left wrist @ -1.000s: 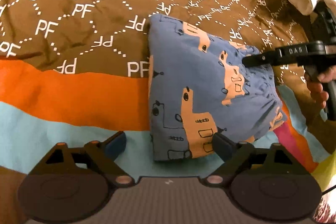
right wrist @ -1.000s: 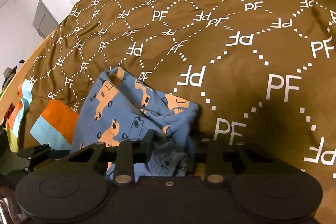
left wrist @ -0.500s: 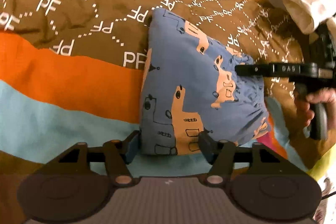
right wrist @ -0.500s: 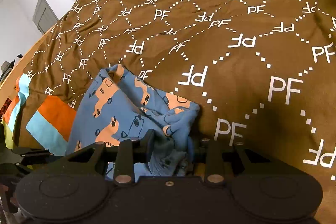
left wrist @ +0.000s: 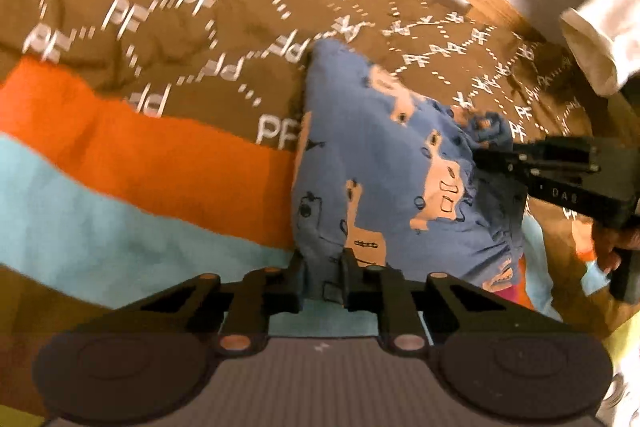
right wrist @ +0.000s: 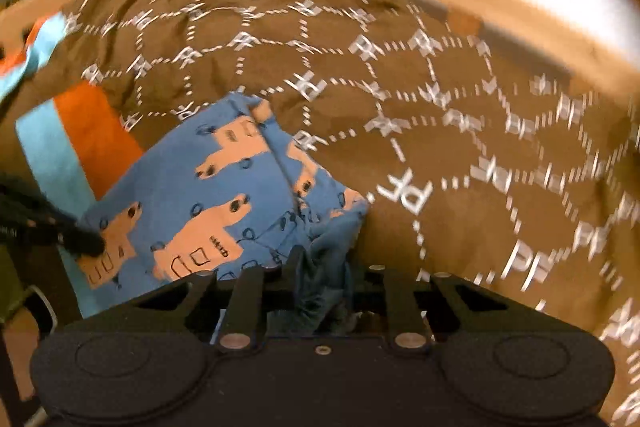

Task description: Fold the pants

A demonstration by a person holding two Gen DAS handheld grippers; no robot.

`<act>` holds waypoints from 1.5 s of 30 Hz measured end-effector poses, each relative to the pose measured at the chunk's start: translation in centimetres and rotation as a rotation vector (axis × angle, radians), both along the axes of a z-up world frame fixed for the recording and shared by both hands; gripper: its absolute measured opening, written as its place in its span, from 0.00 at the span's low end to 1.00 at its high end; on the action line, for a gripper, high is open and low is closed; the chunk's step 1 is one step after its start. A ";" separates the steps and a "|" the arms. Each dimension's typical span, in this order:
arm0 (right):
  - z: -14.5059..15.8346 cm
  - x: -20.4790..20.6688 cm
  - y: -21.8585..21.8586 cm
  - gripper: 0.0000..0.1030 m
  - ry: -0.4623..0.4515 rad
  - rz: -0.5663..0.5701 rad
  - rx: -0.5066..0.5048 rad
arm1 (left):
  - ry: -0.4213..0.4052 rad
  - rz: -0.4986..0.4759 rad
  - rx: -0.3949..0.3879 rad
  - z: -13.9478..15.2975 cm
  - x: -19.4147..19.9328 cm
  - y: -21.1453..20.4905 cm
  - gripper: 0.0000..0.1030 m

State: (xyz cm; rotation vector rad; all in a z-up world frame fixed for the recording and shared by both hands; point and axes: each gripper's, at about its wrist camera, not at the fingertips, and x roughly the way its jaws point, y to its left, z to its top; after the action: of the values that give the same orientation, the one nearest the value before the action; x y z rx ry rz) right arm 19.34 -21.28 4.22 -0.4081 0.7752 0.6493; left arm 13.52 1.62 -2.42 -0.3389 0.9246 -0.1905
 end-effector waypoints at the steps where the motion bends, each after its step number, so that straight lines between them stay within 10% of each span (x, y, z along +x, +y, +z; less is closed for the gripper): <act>1: 0.5 -0.3 0.3 0.18 -0.023 0.007 -0.016 | -0.021 -0.006 0.014 0.4 -0.2 -0.3 0.17; 19: 8.1 1.8 -0.2 0.13 -0.339 -0.014 -0.057 | -0.380 -0.066 0.123 7.4 3.8 -4.2 0.17; 29: 3.7 8.8 -1.6 0.16 -0.191 -0.132 -0.078 | -0.229 -0.118 0.162 2.5 9.6 -5.8 0.18; 45: 2.0 9.3 -2.4 0.37 -0.185 -0.194 -0.053 | -0.230 -0.129 0.175 2.0 9.7 -5.7 0.23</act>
State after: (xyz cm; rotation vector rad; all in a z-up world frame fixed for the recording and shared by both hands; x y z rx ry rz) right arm 28.63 -23.73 6.23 -0.4291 0.6475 0.4040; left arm 23.19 -4.06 -0.43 -0.0926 0.7298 -0.2594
